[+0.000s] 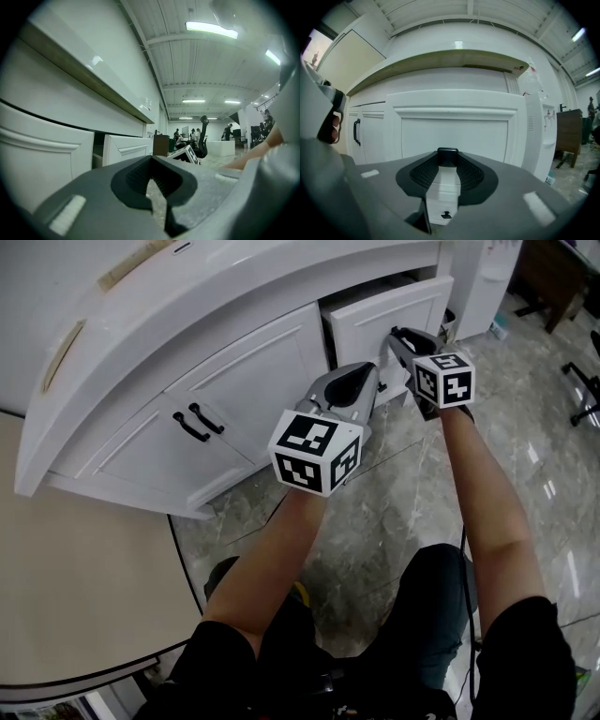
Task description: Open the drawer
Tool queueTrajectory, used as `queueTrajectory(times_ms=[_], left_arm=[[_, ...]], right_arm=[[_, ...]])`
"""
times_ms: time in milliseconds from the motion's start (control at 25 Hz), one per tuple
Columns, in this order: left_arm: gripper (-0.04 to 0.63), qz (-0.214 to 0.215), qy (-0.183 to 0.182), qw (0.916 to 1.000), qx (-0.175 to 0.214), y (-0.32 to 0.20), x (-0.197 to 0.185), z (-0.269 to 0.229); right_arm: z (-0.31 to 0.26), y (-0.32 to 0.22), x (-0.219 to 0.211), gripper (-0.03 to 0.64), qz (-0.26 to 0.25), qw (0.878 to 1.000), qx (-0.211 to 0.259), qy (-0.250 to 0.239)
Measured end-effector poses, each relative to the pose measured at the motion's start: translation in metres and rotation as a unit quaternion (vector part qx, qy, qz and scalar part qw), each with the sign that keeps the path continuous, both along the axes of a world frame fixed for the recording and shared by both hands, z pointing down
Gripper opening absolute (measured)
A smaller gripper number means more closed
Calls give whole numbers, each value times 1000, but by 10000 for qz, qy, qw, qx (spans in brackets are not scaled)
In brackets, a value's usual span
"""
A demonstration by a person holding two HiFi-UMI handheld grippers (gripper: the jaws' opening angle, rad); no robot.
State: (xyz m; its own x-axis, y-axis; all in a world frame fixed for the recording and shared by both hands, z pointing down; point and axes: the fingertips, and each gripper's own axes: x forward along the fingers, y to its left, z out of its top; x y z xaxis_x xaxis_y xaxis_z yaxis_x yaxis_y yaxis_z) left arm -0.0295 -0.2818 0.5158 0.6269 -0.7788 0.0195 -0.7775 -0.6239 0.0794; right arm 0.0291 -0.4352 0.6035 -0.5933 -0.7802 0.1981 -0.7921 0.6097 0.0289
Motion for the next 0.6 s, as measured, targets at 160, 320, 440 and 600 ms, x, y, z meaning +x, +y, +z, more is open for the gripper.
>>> queueTrajectory(times_ms=[160, 320, 440, 600], left_arm=[[0, 22, 86, 9999, -47, 3, 6, 0], [0, 227, 68, 9997, 3, 11, 22, -3], [0, 324, 32, 9995, 15, 17, 34, -3], [0, 396, 0, 9992, -26, 26, 47, 1]], right_arm=[[-1, 15, 11, 143, 65, 10000, -21, 30], [-1, 32, 21, 143, 68, 9999, -27, 75], [-1, 43, 29, 143, 82, 9999, -21, 96], [-1, 57, 39, 142, 78, 9999, -17, 69]])
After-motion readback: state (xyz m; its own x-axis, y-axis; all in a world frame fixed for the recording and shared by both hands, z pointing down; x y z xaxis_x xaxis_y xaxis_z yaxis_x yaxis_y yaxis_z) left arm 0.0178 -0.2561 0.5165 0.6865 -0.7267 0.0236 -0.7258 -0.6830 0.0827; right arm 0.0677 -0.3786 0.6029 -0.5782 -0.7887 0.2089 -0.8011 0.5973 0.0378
